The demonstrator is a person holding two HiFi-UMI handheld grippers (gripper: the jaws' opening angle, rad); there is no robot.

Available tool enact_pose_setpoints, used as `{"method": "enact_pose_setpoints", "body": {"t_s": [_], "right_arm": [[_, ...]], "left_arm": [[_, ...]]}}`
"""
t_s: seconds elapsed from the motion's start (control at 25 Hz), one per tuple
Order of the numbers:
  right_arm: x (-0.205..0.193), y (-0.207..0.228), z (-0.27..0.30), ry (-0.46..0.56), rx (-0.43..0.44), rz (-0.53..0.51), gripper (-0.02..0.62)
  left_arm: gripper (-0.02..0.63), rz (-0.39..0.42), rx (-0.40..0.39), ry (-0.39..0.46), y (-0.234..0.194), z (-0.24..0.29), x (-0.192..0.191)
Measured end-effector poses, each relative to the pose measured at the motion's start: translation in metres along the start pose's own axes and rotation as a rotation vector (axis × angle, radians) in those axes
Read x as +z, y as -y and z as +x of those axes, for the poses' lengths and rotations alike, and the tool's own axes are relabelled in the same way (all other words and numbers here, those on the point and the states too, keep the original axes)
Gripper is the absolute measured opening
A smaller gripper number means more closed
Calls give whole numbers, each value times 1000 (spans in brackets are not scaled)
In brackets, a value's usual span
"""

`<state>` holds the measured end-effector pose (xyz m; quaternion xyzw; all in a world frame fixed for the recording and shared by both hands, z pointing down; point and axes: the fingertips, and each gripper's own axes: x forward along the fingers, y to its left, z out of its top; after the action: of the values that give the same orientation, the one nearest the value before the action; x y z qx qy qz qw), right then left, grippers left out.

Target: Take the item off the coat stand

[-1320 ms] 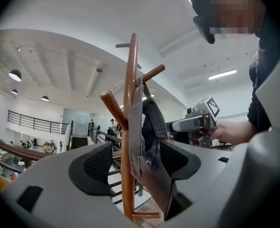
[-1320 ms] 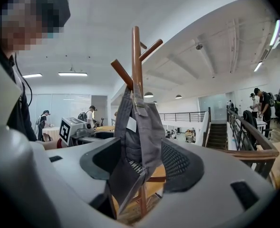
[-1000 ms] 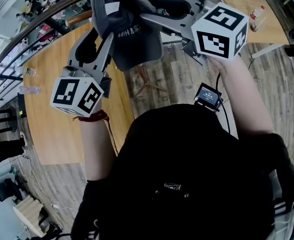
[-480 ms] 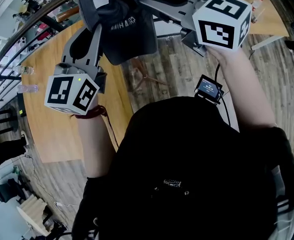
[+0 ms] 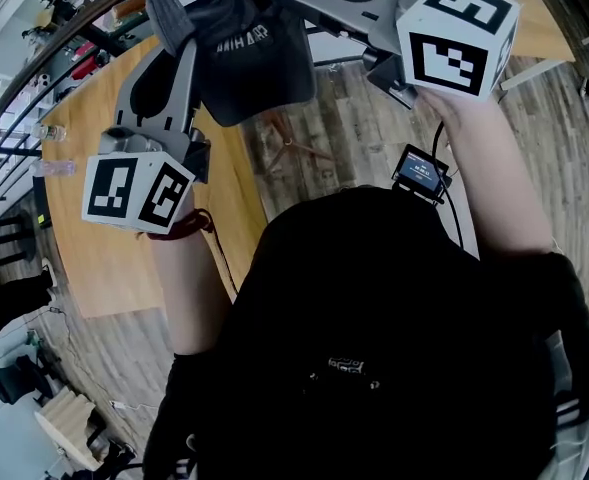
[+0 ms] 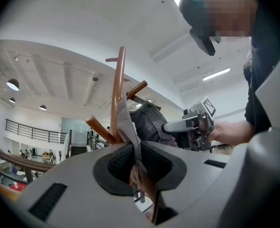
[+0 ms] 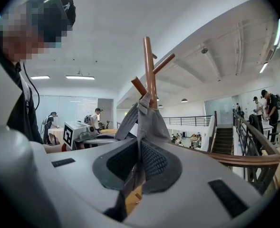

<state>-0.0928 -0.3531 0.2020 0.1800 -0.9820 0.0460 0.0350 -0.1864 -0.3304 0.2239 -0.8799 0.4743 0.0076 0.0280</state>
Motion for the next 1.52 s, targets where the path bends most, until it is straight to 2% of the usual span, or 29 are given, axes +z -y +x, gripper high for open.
{"method": "enact_pose_setpoints", "body": {"t_s": [0.24, 0.52, 0.76, 0.92, 1.12, 1.52], "right_arm": [[12, -6, -5, 35, -5, -21, 32], [0, -5, -14, 110, -28, -52, 32], [15, -14, -21, 139, -28, -61, 31], [10, -16, -29, 142, -20, -82, 32], [19, -22, -29, 144, -12, -104, 31], [18, -16, -30, 120, -38, -79, 32]], "left_arm": [[46, 21, 23, 32, 1, 0, 13], [46, 54, 18, 76, 10, -2, 1], [46, 86, 1, 110, 16, -7, 23], [46, 99, -10, 124, 25, -8, 19], [46, 110, -30, 155, 27, -11, 32], [46, 97, -93, 144, 24, -5, 36]]}}
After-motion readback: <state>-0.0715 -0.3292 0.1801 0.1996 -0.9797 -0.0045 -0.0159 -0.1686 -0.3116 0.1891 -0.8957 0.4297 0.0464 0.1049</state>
